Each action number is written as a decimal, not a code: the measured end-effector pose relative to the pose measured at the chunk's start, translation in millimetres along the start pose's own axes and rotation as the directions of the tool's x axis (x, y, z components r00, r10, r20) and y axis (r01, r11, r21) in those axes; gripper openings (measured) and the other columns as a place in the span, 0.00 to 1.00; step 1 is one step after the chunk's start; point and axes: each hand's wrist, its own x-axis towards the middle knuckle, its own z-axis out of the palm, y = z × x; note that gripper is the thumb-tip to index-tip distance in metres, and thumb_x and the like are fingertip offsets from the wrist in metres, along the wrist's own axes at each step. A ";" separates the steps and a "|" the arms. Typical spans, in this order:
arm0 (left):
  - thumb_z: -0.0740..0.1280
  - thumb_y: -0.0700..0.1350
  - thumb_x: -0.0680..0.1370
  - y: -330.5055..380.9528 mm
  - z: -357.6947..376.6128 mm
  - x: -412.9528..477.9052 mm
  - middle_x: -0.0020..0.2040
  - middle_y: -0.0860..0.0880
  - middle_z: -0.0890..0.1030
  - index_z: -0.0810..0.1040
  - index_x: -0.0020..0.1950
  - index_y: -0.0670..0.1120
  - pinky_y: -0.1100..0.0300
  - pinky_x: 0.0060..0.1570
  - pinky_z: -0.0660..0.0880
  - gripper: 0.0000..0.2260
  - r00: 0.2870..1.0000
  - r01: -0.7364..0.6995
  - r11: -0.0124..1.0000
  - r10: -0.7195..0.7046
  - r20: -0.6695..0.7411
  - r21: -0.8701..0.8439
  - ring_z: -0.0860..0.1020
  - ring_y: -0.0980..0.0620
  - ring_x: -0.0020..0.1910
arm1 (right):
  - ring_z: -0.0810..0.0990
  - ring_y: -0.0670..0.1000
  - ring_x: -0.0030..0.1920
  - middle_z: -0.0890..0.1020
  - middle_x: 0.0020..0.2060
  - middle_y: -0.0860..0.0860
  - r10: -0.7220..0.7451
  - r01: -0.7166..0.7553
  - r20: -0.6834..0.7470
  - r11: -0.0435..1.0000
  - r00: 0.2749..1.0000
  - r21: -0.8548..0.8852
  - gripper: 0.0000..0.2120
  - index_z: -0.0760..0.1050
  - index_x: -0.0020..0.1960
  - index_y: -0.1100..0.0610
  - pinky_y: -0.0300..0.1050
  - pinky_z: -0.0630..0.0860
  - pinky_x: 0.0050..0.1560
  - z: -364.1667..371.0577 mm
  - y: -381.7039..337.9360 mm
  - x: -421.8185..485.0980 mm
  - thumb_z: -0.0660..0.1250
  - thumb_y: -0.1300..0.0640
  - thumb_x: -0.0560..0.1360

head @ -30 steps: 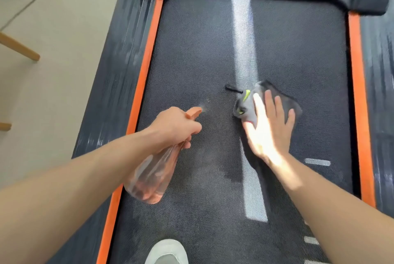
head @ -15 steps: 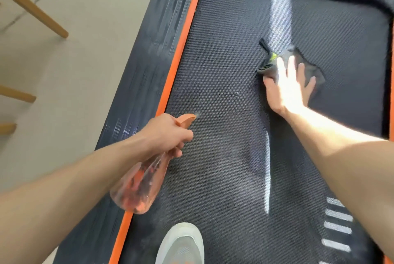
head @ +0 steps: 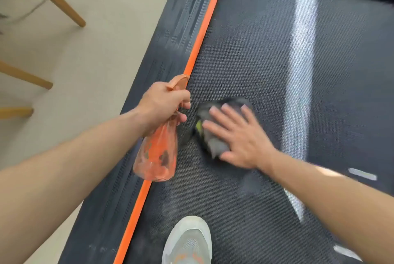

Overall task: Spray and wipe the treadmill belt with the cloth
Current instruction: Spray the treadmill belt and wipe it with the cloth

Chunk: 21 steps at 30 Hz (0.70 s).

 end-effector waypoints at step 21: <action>0.69 0.39 0.76 -16.4 -14.2 -27.4 0.41 0.43 0.83 0.82 0.50 0.45 0.59 0.32 0.75 0.05 1.000 0.026 0.996 -0.026 0.003 -0.086 0.77 0.48 0.25 | 0.44 0.54 0.83 0.46 0.84 0.48 0.460 -0.458 0.022 0.876 0.887 0.152 0.34 0.48 0.83 0.41 0.66 0.40 0.78 -23.3 9.7 68.6 0.52 0.35 0.80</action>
